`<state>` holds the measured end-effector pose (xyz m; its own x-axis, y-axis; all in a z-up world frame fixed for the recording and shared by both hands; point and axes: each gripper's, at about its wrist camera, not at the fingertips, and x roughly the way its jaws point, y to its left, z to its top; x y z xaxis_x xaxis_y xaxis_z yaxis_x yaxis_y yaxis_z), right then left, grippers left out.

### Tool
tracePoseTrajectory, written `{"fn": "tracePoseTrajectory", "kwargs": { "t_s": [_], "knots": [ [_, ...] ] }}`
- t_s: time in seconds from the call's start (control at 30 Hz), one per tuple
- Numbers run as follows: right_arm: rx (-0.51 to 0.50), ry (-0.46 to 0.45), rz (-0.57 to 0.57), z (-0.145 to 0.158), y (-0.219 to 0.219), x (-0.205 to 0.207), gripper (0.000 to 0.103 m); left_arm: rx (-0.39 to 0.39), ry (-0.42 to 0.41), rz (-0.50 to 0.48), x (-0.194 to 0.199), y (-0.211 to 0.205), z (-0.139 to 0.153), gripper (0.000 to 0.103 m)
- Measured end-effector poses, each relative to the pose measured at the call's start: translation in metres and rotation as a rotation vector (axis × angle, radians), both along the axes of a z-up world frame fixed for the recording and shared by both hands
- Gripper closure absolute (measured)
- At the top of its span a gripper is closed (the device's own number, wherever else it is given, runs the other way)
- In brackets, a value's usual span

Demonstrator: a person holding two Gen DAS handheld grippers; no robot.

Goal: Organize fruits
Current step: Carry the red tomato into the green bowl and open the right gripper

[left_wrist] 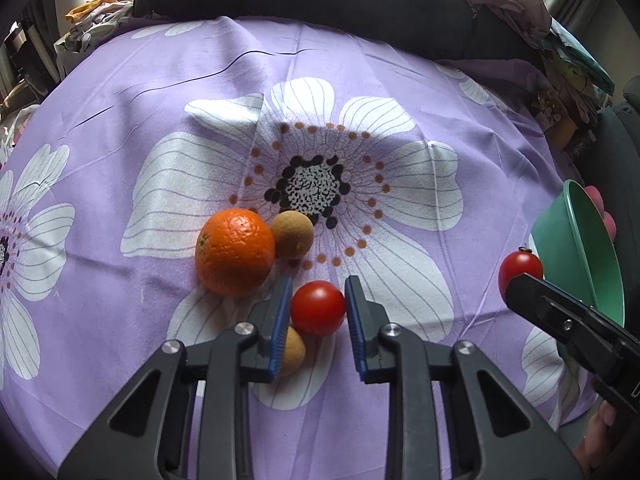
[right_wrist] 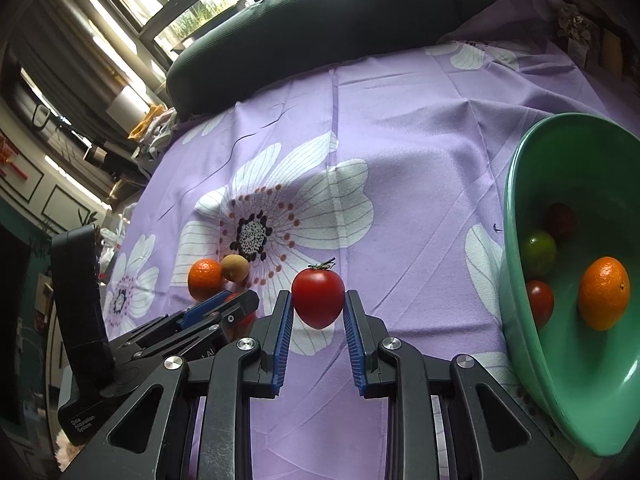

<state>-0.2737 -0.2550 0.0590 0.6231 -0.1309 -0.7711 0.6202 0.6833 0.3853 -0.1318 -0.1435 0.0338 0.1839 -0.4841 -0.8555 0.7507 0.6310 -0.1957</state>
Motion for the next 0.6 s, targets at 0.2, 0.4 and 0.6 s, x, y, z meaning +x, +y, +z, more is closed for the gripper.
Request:
{"fn": "tracePoseTrajectory", "kwargs": {
  "t_s": [0.2, 0.4, 0.6],
  "knots": [
    [-0.029, -0.025, -0.013, 0.011, 0.001, -0.007, 0.076, -0.077, -0.052, -0.033, -0.020, 0.006, 0.030, 0.076],
    [-0.080, -0.074, -0.034, 0.031, 0.002, -0.021, 0.076, -0.187, -0.113, -0.061, -0.044, 0.014, 0.068, 0.076],
    [-0.151, -0.130, -0.105, 0.056, -0.004, -0.048, 0.076, -0.267, -0.148, -0.105, -0.073, 0.009, 0.097, 0.076]
  ]
}}
